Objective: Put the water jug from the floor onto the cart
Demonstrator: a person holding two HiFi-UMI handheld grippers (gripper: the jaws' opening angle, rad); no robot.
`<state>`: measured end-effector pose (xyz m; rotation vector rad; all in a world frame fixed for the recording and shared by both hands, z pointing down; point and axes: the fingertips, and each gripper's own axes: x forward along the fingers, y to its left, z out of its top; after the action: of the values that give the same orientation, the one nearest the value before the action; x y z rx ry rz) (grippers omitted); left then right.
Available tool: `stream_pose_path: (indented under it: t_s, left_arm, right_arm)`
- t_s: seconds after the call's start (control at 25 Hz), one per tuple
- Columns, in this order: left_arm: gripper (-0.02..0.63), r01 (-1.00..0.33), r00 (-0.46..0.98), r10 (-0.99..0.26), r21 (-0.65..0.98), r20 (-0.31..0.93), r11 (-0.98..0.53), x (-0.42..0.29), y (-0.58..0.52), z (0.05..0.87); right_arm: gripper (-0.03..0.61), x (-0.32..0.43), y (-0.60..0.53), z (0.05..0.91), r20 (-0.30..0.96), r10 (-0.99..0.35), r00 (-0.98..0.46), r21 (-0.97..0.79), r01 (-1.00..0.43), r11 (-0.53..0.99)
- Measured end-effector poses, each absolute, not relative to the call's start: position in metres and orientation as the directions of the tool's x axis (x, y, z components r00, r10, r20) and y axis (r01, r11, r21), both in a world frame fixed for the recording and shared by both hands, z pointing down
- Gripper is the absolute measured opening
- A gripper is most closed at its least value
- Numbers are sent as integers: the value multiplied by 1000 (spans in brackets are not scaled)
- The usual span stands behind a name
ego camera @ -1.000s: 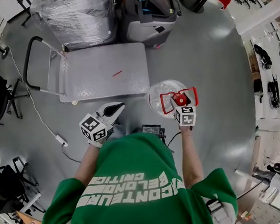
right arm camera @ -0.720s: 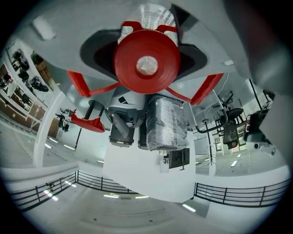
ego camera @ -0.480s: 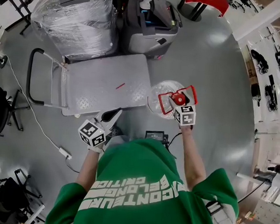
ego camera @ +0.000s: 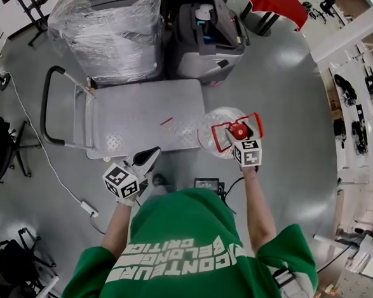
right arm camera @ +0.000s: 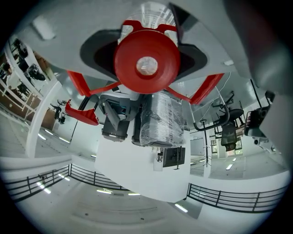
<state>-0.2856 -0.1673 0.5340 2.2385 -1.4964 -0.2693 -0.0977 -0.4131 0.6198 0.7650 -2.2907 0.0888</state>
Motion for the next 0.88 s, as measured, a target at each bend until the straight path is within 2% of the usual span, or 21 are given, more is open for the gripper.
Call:
stream_pose_path:
  t_s: [0.44,0.88]
  left_arm:
    - [9,-856,296,-952,462,72,-232,-327,-141,537]
    - [9,-878,179,-980,465,88,-118,-356,-129,542]
  right_arm:
    - [302,-158,-408,625,660,-442,-607,127,-490,862]
    - [302,-226,-407,643,682,-330,-652,97,-367,925]
